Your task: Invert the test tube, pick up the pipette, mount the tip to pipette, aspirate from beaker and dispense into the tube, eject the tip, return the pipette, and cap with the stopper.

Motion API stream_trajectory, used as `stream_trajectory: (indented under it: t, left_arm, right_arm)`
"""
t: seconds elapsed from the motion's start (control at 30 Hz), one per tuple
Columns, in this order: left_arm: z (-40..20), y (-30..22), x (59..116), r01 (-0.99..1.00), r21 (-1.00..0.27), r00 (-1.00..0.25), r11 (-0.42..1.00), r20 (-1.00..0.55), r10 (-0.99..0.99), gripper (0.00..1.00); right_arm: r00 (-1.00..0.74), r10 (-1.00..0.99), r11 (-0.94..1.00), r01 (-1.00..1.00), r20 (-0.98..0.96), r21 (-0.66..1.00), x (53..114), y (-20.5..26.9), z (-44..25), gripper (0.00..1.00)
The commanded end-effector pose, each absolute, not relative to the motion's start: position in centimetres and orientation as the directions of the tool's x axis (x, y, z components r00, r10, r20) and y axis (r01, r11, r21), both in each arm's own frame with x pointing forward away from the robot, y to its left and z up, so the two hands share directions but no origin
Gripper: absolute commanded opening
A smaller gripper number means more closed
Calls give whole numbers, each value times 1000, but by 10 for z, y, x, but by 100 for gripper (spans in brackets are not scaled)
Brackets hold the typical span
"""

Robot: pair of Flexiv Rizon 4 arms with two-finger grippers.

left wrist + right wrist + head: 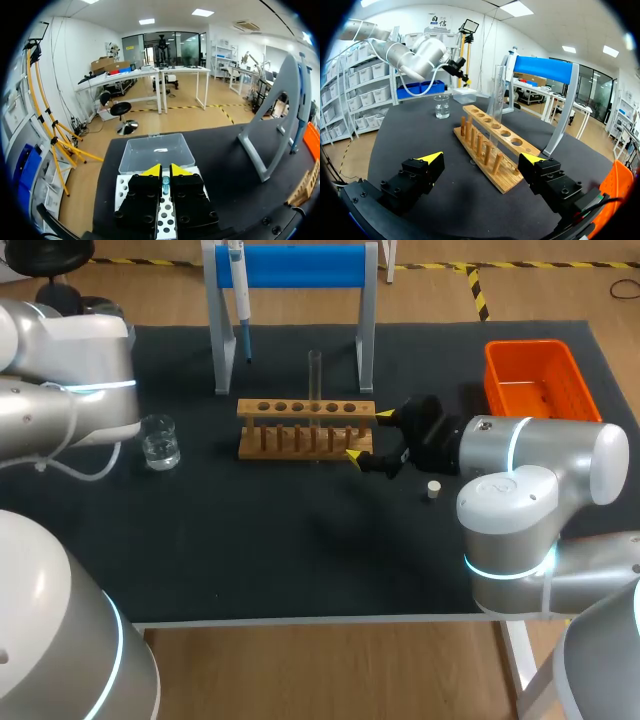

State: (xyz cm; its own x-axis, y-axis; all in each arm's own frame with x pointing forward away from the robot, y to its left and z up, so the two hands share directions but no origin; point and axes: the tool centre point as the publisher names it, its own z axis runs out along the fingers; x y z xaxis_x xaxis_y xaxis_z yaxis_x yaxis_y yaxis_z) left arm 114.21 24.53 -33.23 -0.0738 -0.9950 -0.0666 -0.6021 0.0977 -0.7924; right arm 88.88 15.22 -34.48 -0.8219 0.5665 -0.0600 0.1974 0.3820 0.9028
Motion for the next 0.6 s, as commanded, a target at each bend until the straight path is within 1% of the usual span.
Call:
stream_trajectory:
  t: [0.03,0.6]
  left_arm:
    - [-325,244,1139,-600,-794,-72,99,-70,-995,0]
    - [-277,239,1129,-563,-816,-60,132,-119,-991,0]
  right_arm:
    - [-823,565,383,198,-58,902,888,151,-344,100]
    - [-823,565,383,198,-58,902,888,151,-344,100]
